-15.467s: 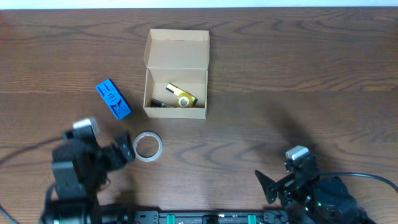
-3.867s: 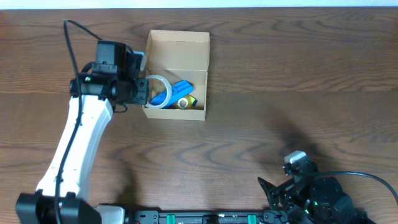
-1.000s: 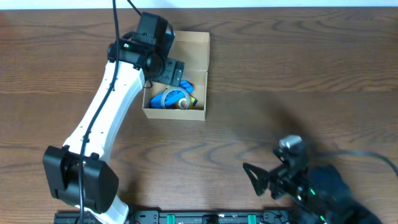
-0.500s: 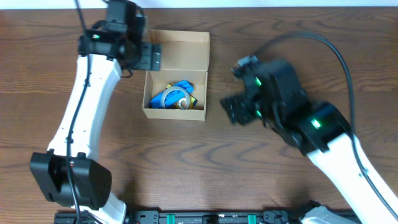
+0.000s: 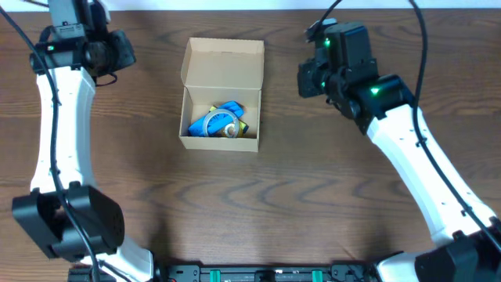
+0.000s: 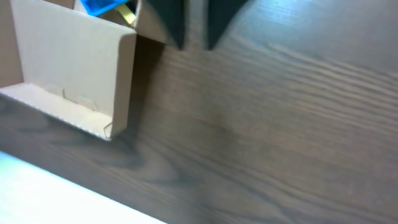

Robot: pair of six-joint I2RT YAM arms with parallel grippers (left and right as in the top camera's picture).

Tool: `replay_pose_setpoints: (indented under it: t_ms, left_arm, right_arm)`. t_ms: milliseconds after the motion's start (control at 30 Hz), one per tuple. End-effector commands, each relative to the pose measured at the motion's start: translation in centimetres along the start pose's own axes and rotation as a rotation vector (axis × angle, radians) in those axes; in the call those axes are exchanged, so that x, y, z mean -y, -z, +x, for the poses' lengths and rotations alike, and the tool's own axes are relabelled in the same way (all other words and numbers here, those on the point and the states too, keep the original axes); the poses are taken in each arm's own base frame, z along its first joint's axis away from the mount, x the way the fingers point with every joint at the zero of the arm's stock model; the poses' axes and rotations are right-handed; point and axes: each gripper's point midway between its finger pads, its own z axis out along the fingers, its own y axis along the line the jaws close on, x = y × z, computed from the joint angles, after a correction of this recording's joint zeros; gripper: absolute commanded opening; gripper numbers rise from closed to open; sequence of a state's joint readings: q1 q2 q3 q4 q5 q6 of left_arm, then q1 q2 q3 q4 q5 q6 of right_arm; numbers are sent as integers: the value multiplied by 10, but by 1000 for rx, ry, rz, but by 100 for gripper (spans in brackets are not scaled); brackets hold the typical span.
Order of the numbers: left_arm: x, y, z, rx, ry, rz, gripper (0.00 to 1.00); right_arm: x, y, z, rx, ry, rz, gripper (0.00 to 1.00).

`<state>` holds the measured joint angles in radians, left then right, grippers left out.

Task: Pack container
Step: 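Raise both grippers to the far corners of the box lid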

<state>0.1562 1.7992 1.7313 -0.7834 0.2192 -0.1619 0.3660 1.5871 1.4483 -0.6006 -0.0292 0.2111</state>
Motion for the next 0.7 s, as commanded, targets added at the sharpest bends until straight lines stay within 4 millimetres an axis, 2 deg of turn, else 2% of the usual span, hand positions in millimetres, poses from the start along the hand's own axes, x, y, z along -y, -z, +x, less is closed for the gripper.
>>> replay_pose_setpoints:
  t_ms: [0,100,167,267,433,667]
  left_arm:
    - [2,-35,9,-74,61,53,5]
    - [1,-62,18,-119,74,71,5]
    - [-1,-78,24,-144,91,80,5]
    - [-2,-100,31,-175,111,99,6]
    - [-2,-124,41,-211,141,122,5]
    - [4,-142,42,-213,173,178,5]
  right_arm:
    - [5,7,-26,95,-63,34,1]
    - [17,5,-38,154,-130,96,1]
    - [25,-3,-37,156,-174,131,1]
    - [32,-26,-26,112,-182,147,1]
    - [38,-70,-2,16,-216,109,1]
    - [32,-123,21,-62,-268,-45,1]
